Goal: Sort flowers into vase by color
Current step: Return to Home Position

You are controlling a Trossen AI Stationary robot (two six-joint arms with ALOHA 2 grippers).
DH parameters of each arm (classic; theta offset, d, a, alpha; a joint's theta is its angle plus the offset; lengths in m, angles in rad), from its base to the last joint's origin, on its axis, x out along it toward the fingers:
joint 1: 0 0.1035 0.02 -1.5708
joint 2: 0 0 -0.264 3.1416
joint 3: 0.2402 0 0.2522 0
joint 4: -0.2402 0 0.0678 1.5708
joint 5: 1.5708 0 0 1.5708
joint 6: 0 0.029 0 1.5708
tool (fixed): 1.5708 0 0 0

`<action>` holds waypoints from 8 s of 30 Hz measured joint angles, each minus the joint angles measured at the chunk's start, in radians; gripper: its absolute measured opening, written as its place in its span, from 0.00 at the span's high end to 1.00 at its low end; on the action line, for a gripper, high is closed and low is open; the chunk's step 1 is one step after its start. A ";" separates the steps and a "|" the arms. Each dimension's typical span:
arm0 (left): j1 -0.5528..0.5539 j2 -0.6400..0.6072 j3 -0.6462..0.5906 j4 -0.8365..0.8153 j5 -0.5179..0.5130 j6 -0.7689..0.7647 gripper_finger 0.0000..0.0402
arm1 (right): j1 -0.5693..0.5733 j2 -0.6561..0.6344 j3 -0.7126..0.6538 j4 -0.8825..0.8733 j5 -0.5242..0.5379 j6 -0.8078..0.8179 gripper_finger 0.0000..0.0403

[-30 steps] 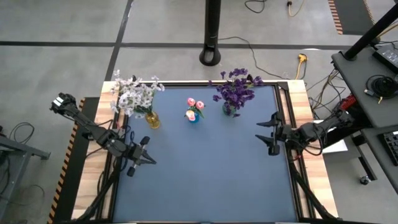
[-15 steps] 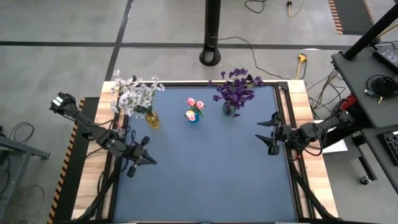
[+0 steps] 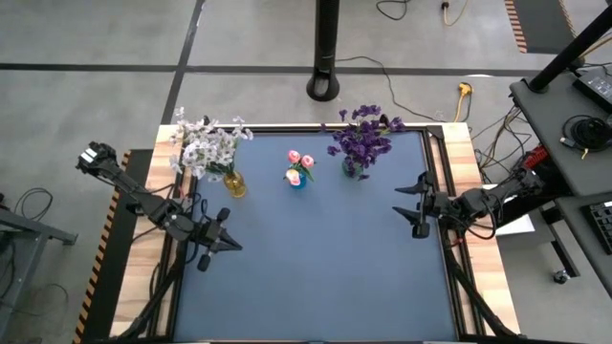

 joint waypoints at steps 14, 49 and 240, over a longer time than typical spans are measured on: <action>0.000 -0.006 0.002 0.172 0.000 0.026 1.00 | 0.000 0.000 0.000 0.000 -0.001 0.000 0.39; 0.228 -0.327 -0.012 -0.083 0.315 0.382 1.00 | 0.000 0.000 -0.001 0.000 -0.001 0.000 0.39; 0.517 -0.455 0.021 -0.080 0.314 0.262 1.00 | 0.000 0.000 -0.001 -0.004 0.000 0.000 0.35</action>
